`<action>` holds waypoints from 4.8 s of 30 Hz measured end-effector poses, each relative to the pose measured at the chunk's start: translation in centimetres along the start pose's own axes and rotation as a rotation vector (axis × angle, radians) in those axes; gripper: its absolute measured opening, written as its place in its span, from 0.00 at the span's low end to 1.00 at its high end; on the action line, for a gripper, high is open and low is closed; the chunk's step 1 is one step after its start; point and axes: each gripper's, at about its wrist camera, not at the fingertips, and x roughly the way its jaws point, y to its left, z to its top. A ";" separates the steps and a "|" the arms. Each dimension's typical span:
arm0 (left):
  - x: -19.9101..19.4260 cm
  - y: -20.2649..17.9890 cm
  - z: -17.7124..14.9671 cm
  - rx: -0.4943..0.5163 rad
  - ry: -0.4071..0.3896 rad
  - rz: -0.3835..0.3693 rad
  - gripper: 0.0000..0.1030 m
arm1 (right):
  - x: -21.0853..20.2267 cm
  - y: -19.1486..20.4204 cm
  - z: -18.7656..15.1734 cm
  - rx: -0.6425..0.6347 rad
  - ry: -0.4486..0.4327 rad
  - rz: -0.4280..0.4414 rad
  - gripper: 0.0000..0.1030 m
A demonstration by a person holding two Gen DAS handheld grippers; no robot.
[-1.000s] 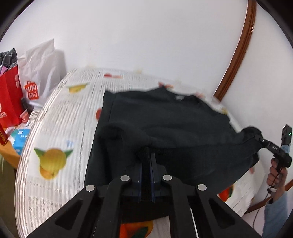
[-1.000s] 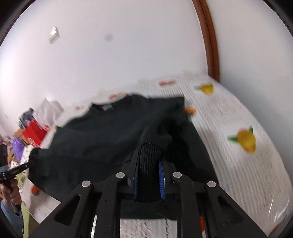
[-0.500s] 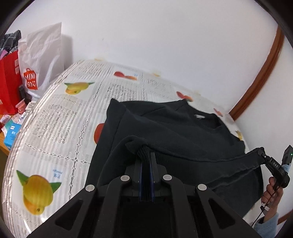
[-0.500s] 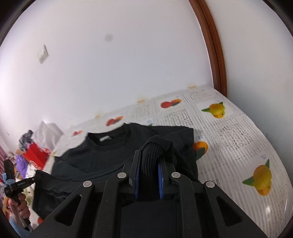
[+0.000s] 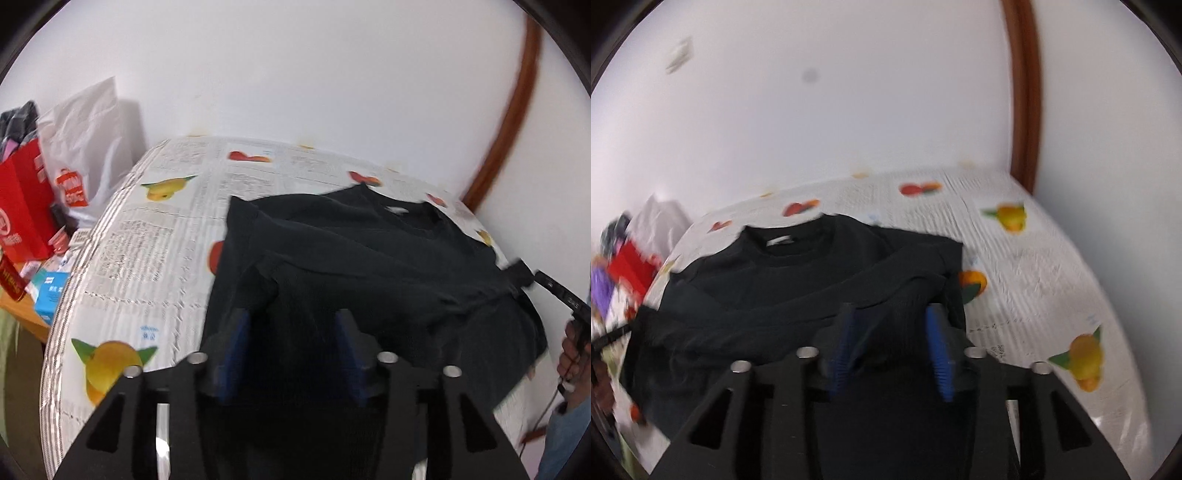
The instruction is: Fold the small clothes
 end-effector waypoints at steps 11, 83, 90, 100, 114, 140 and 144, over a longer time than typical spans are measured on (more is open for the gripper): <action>2.1 -5.4 -1.9 0.121 0.117 -0.150 0.47 | 2.6 4.0 -3.9 -0.077 0.181 0.103 0.41; 8.9 1.7 6.5 0.003 0.049 0.134 0.29 | 10.1 -6.4 3.2 0.021 0.147 -0.135 0.54; 6.0 4.2 2.8 -0.024 0.125 0.086 0.34 | 7.8 -7.5 -1.0 0.039 0.245 -0.096 0.57; 3.1 6.5 -2.3 -0.061 0.139 0.023 0.41 | 6.8 -7.8 -3.3 0.061 0.261 -0.001 0.45; 6.3 2.0 1.1 -0.002 0.103 0.058 0.08 | 9.4 -10.3 0.2 0.066 0.205 -0.018 0.08; 2.7 5.7 -2.3 -0.075 0.119 0.128 0.24 | 5.3 2.1 3.0 -0.081 0.152 -0.189 0.43; 1.3 7.2 -3.9 -0.058 0.100 0.240 0.33 | 6.3 10.5 1.0 -0.106 0.125 -0.023 0.43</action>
